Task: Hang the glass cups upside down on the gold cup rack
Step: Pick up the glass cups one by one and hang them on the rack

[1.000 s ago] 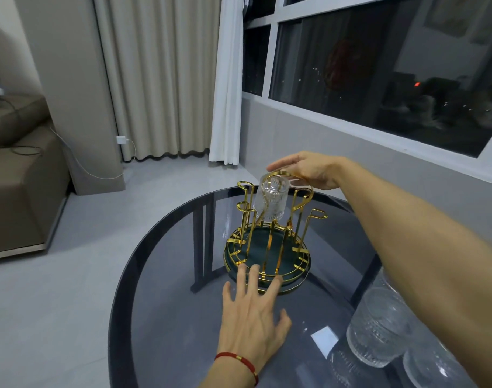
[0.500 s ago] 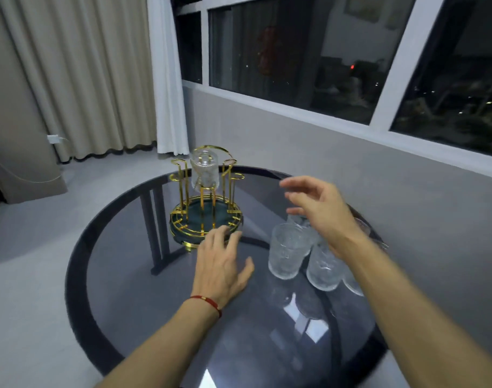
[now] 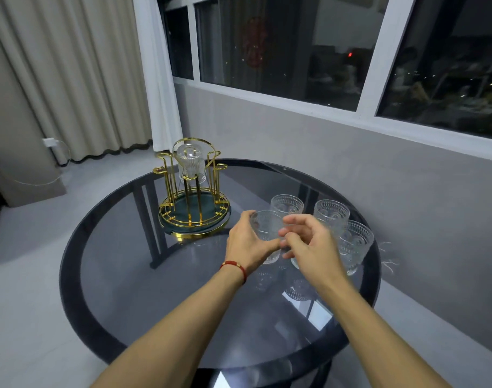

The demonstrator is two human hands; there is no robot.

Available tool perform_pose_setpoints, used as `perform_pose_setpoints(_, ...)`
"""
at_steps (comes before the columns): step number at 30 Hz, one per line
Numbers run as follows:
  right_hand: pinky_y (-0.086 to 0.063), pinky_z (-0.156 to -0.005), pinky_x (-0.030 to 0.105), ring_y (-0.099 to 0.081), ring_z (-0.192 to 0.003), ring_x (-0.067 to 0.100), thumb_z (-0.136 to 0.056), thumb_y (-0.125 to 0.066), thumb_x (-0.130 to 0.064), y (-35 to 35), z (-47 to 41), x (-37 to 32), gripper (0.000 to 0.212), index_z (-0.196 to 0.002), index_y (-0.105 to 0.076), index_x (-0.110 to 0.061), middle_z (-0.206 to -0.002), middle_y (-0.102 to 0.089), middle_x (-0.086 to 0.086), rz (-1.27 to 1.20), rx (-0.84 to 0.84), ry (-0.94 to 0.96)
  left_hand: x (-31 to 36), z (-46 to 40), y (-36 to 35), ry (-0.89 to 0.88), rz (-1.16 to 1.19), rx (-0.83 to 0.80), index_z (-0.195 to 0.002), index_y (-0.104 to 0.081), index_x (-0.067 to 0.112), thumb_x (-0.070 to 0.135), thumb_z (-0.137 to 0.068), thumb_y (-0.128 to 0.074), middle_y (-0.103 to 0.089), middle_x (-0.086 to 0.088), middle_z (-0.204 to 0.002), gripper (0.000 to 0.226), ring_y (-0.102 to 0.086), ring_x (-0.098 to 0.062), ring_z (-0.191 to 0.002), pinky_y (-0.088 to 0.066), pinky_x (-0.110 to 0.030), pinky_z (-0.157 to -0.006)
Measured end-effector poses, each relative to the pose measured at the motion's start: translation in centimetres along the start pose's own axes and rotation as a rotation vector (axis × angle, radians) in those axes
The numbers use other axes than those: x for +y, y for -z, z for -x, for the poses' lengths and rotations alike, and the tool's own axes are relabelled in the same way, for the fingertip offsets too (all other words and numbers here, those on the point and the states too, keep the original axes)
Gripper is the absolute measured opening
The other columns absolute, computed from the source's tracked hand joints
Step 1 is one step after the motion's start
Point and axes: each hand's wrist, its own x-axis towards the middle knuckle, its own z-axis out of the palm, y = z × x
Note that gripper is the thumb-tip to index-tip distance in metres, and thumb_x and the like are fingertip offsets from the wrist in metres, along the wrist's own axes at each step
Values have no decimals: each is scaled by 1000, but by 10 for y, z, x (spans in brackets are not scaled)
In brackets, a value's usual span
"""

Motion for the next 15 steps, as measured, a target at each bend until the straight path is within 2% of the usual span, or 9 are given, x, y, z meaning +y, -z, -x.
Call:
perform_pose_setpoints(2, -63, -63, 31, -72, -72, 13, -97, -60, 5, -1, 0, 3, 25, -109, -70, -15, -98, -76, 21, -24, -64, -31, -3, 1, 11, 17, 5, 28, -133, -48, 21, 66, -51, -84, -62, 0, -127, 100, -57, -16, -115, -48, -31, -95)
perform_pose_setpoints(4, -64, -62, 32, -70, -67, 10, -98, -62, 5, -5, -2, 9, 22, -107, -69, -13, -102, -73, 28, -51, -120, -70, -6, 3, 25, 51, 33, 83, -128, -48, 22, 63, -49, -84, -63, 1, -121, 96, -60, -16, -108, -51, -30, -91)
perform_pose_setpoints(7, -67, -71, 40, -71, -75, 17, -101, -61, -2, -18, -2, 16, 17, -111, -67, -14, -112, -68, 27, -28, -154, -147, -13, 5, 52, 113, 123, 162, -117, -43, 28, 61, -53, -85, -62, 7, -110, 84, -61, -6, -95, -49, -22, -74)
perform_pose_setpoints(8, -67, -76, 43, -72, -82, 21, -104, -59, -8, -26, -2, 18, 14, -116, -65, -13, -117, -66, 24, -14, -162, -186, -16, 7, 61, 136, 160, 171, -116, -42, 29, 63, -53, -84, -60, 9, -110, 83, -59, -3, -95, -49, -22, -74)
perform_pose_setpoints(10, -64, -91, 44, -72, -102, 25, -108, -56, -26, -43, -3, 17, 25, -129, -60, -14, -130, -63, 14, -33, -204, -294, -21, 8, 72, 181, 278, 145, -116, -44, 29, 62, -55, -85, -58, 6, -114, 81, -60, -10, -102, -55, -35, -85)
perform_pose_setpoints(12, -59, -102, 47, -71, -116, 33, -110, -49, -43, -57, -5, 13, 34, -136, -57, -23, -134, -63, -1, -214, -293, -403, -22, 12, 75, 204, 435, 68, -115, -46, 30, 57, -56, -88, -57, 0, -121, 77, -62, -19, -111, -57, -47, -95)
perform_pose_setpoints(13, -58, -104, 50, -72, -117, 38, -110, -48, -45, -62, -6, 10, 35, -137, -55, -24, -133, -63, -6, -333, -320, -435, -22, 14, 74, 197, 490, 41, -114, -47, 29, 56, -56, -88, -56, -2, -123, 77, -62, -21, -113, -57, -48, -96)
perform_pose_setpoints(15, -60, -99, 54, -74, -112, 43, -110, -49, -41, -69, -12, 6, 41, -142, -54, -14, -138, -67, 6, -512, -318, -460, -21, 15, 76, 144, 486, 25, -117, -47, 28, 59, -57, -86, -56, 0, -121, 78, -61, -16, -112, -55, -38, -93)
